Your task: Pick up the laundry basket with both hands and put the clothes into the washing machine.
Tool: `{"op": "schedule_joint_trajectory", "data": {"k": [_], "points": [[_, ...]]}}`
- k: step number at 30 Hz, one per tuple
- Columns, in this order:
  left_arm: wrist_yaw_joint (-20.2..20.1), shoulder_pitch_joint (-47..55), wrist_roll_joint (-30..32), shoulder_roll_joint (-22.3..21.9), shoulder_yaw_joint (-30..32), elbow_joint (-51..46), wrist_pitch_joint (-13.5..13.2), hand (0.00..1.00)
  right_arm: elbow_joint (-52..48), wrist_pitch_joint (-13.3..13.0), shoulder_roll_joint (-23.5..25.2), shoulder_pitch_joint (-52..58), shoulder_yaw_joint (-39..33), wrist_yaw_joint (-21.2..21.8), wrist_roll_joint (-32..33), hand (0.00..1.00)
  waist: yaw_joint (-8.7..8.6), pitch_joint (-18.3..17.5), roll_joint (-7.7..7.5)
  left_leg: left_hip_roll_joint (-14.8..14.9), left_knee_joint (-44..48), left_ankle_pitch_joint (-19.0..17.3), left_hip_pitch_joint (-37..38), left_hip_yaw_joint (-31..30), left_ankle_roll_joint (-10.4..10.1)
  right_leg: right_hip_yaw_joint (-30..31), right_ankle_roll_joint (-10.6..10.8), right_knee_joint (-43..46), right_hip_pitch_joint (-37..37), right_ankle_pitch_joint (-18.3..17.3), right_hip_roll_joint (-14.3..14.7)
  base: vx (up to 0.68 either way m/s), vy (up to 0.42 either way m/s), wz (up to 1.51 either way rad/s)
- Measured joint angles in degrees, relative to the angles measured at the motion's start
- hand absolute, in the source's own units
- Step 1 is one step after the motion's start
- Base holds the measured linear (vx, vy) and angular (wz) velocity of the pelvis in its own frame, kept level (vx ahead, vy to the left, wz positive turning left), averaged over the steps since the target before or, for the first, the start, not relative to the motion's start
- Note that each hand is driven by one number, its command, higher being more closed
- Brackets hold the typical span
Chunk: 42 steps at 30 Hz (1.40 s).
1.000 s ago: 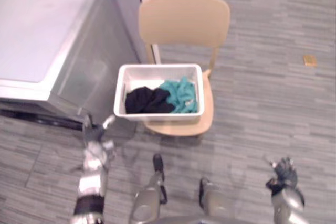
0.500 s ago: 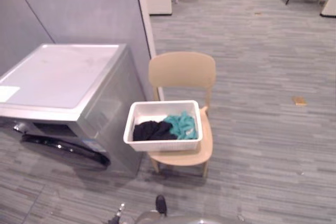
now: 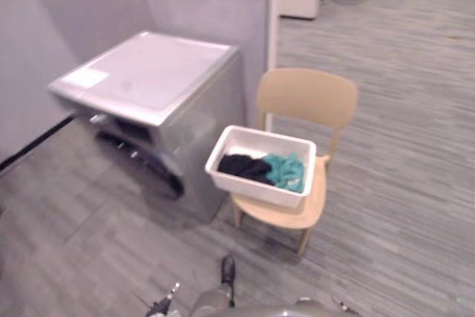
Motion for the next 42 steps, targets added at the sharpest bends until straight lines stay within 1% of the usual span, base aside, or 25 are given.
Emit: {"op": "schedule_joint_trajectory", "data": {"k": [1, 2, 3, 4, 5, 6, 7, 8, 10, 13, 17, 21, 25, 26, 27, 28, 29, 31, 35, 36, 37, 38, 39, 40, 42], "points": [[0.20, 0.00, -0.04, -0.22, 0.03, 0.41, 0.26, 0.00, -0.75, -0.20, -0.21, -0.64, 0.03, -0.01, 0.04, 0.00, 0.05, 0.32, -0.40, 1.05, 12.08, -2.45, -0.70, 3.34, 2.82, -2.58, -0.12, -1.41, 0.33, 1.23, -1.63, -0.20, -0.160, 0.97], [0.26, 0.08, -0.07, -0.41, 0.04, 0.66, 0.23, 0.00, -0.78, -0.26, -0.53, -0.91, 0.07, -0.02, 0.09, 0.00, 0.07, 0.31, 0.04, 2.18, 16.19, -3.73, -0.02, 3.70, 3.03, -3.92, -0.16, -2.52, 0.76, 2.04, -1.73, -0.20, -0.133, 1.07], [0.24, 0.19, -0.07, -0.47, 0.02, 1.59, 0.15, 0.00, -0.60, -0.23, -0.78, -1.59, 0.06, 0.00, 0.30, 0.00, -0.08, 0.40, 0.75, 5.18, 20.84, -5.93, 2.75, 3.81, 1.27, -6.08, -0.19, -4.38, 1.55, 3.26, -1.32, -0.18, -0.043, 1.07], [0.20, 0.25, -0.07, 0.00, 0.03, 2.13, 0.17, 0.00, -0.38, -0.24, -0.64, -1.99, 0.04, 0.00, 0.50, 0.00, -0.86, 0.37, 1.30, 8.11, 21.79, -7.07, 5.82, 3.98, 0.54, -8.45, 0.02, -5.49, 2.24, 4.00, -0.72, -0.17, 0.004, 1.07], [0.12, 0.23, -0.07, 0.19, 0.01, 2.84, 0.16, 0.00, 0.05, -0.24, -0.64, -2.29, 0.03, 0.01, 0.52, 0.00, -1.03, 0.36, 1.50, 9.38, 21.09, -7.00, 7.69, 4.02, 0.41, -9.35, 0.19, -5.77, 2.06, 4.22, -0.54, -0.14, 0.061, 1.10], [0.06, 0.16, -0.03, 0.31, -0.07, 4.20, 0.34, 0.00, 0.73, -0.20, -0.89, -2.76, -0.06, 0.01, 0.52, 0.00, -1.43, 0.30, 2.19, 11.09, 15.59, -6.34, 11.86, 4.30, -0.70, -11.30, 0.74, -6.36, 1.61, 4.86, -0.33, -0.13, 0.124, 1.15], [-0.09, -0.25, 0.14, -0.61, -0.62, 5.16, 0.69, 0.00, 0.94, -0.16, -1.63, -2.71, -0.45, 0.02, 0.57, 0.00, -1.74, -0.06, 4.42, 12.21, 4.13, -3.15, 16.86, 4.81, -5.19, -13.15, 1.48, -7.20, 0.95, 5.92, 0.62, -0.12, 0.149, 1.07], [-0.11, -0.28, 0.20, -1.07, -0.63, 5.75, 0.91, 0.00, 1.24, -0.14, -2.06, -2.74, -0.71, 0.03, 0.58, 0.00, -1.74, -0.14, 5.61, 12.20, 0.21, -2.21, 18.35, 4.51, -6.23, -13.42, 1.72, -7.19, 0.51, 6.22, 1.13, -0.10, 0.158, 0.71], [-0.16, -0.40, 1.18, -1.26, -0.93, 6.93, 1.46, 0.00, 2.53, 0.08, -2.69, -3.78, -1.60, 0.06, 0.62, 0.00, -1.74, -0.58, 7.34, 11.85, -4.93, -3.29, 19.03, 4.27, -7.78, -13.66, 2.83, -7.32, -0.79, 7.51, 1.45, -0.14, 0.202, 0.34], [-0.15, -0.39, 2.43, -0.77, -2.42, 7.46, 1.50, 0.00, 3.81, 0.02, -2.87, -5.23, -0.58, 0.14, 0.53, 0.00, -1.82, -0.50, 7.57, 11.38, -5.16, -6.88, 18.27, 3.07, -7.06, -13.96, 3.64, -9.21, -1.00, 10.65, 1.90, -0.14, 0.177, 0.09], [-0.24, -0.45, 3.01, 0.62, -6.08, 7.44, 1.26, 0.00, 3.95, 0.02, -3.45, -5.93, 4.10, 0.32, 0.06, 0.00, -1.10, -0.44, 6.89, 8.55, -4.96, -8.21, 17.47, 3.08, -6.10, -11.73, 4.40, -11.47, -1.59, 14.93, 0.12, -0.16, 0.163, -0.04], [-1.20, -0.56, 3.01, 1.38, -7.79, 7.44, 1.15, 0.00, 4.11, 0.18, -4.01, -6.94, 6.93, 0.34, -0.19, 0.00, -1.02, -0.08, 6.37, 6.70, -2.63, -8.43, 12.95, 2.15, -4.51, -11.81, 5.33, -14.45, -3.39, 18.03, -1.21, -0.16, 0.100, 0.04], [-1.28, -0.87, 3.05, 2.32, -8.91, 7.45, 1.16, 0.00, 4.41, 0.39, -4.04, -7.19, 7.43, 0.43, -0.78, 0.00, -1.09, 0.30, 5.53, 5.26, -1.03, -8.80, 8.97, -0.77, -3.15, -12.60, 6.43, -14.96, -4.25, 17.53, -2.45, -0.11, 0.073, 0.40], [-1.29, -1.07, 3.05, 2.47, -9.26, 7.45, 1.17, 0.00, 4.46, 0.45, -4.08, -7.12, 7.33, 0.45, -1.15, 0.00, -1.26, 0.27, 5.96, 5.09, -0.94, -8.96, 8.39, -1.97, -2.93, -10.66, 7.16, -14.59, -4.45, 16.64, -1.85, -0.08, 0.003, 0.88], [-1.31, -1.68, 3.17, 2.76, -9.63, 7.45, 1.18, 0.00, 4.58, 0.87, -4.13, -6.72, 7.11, 0.87, -1.34, 0.00, -1.36, 0.95, 5.00, 4.79, -0.76, -8.94, 7.29, -4.89, -2.87, -1.75, 7.51, -14.43, -5.38, 14.51, 1.32, -0.02, -0.018, 1.18], [-1.36, -2.22, 3.52, 3.11, -9.61, 7.38, 1.18, 0.00, 4.64, 1.37, -3.98, -6.26, 6.56, 1.46, -1.30, 0.00, -1.89, 1.12, 5.03, 3.71, -0.79, -8.89, 7.14, -6.68, -2.83, 6.64, 7.03, -14.50, -4.89, 13.51, 4.49, -0.01, -0.018, 1.15], [-1.37, -2.24, 3.86, 3.15, -9.58, 7.31, 1.18, 0.00, 4.63, 1.53, -3.97, -6.25, 6.29, 1.55, -1.26, 0.00, -1.47, 1.33, 4.08, 3.37, -1.45, -8.32, 7.41, -7.18, -2.19, 9.97, 7.26, -14.15, -4.98, 12.80, 5.60, 0.05, 0.013, 0.72], [-1.36, -1.79, 5.53, 3.47, -9.59, 7.36, 1.50, 0.00, 4.36, 1.01, -3.52, -6.72, 6.14, 1.74, 0.45, 0.00, -1.06, 1.39, 3.49, 2.81, -2.93, -6.85, 8.35, -8.18, -2.34, 14.00, 6.93, -14.37, -4.52, 11.73, 7.10, 0.13, 0.004, 0.21], [-2.02, -3.01, 8.69, 5.00, -9.63, 7.34, 1.47, 0.00, 4.36, 0.01, -1.42, -6.81, 3.39, 2.12, 2.85, 0.00, -1.27, 2.00, 1.24, 2.43, -4.42, -5.64, 9.33, -9.61, -2.28, 13.61, 6.08, -14.99, -2.85, 12.88, 7.16, 0.14, 0.013, 0.23], [-2.50, -4.36, 9.33, 4.88, -9.50, 7.30, 1.48, 0.00, 4.27, -0.05, -1.18, -7.04, 2.26, 2.47, 3.20, 0.00, -1.67, 2.40, 1.20, 2.80, -4.54, -5.51, 9.65, -10.19, -2.09, 13.53, 6.08, -8.76, -5.59, 12.78, 7.40, 0.11, 0.002, 0.27], [-2.51, -5.49, 9.64, 4.49, -9.46, 7.28, 1.51, 0.00, 4.01, -0.15, -1.11, -7.01, 2.22, 2.53, 3.52, 0.00, -2.36, 2.60, 1.58, 3.46, -5.12, -5.50, 10.17, -11.13, -2.08, 14.25, 7.26, -5.39, -8.22, 10.14, 8.47, 0.10, -0.067, 0.49], [-2.55, -6.36, 9.67, 4.86, -9.44, 7.30, 1.43, 0.00, 3.94, -0.15, -0.57, -6.56, 2.24, 2.51, 3.56, 0.00, -3.30, 2.83, 1.45, 3.94, -6.00, -5.25, 10.87, -12.82, -2.18, 16.86, 6.10, -8.70, -8.00, 9.33, 11.67, 0.06, -0.104, 0.67], [-2.60, -7.34, 9.67, 5.01, -9.43, 7.28, 1.37, 0.00, 3.87, -0.17, -0.22, -6.03, 2.07, 2.49, 4.03, 0.00, -4.08, 2.55, -0.33, 2.43, -6.37, -5.30, 11.70, -13.97, -2.20, 18.41, 1.71, -11.60, -7.09, 12.02, 12.38, 0.07, -0.127, 0.84], [-2.66, -8.21, 9.69, 4.49, -9.20, 7.36, 1.34, 0.00, 3.83, -0.23, -0.70, -5.95, 1.34, 2.48, 4.36, 0.00, -4.62, 2.85, -0.20, 1.89, -6.71, -5.46, 12.65, -14.90, -2.05, 17.80, -0.19, -10.72, -6.01, 11.61, 12.10, 0.09, -0.051, 0.60], [-3.57, -8.28, 9.87, 0.94, -7.48, 4.61, 0.94, 0.00, 0.60, -0.95, -0.44, -4.80, -0.36, 1.54, 5.29, 0.00, -3.83, 1.88, 1.55, 2.05, -8.45, -5.60, 15.25, -13.82, -2.29, 17.62, 0.22, -9.50, -5.13, 9.76, 12.08, 0.12, -0.016, 0.06]]}}
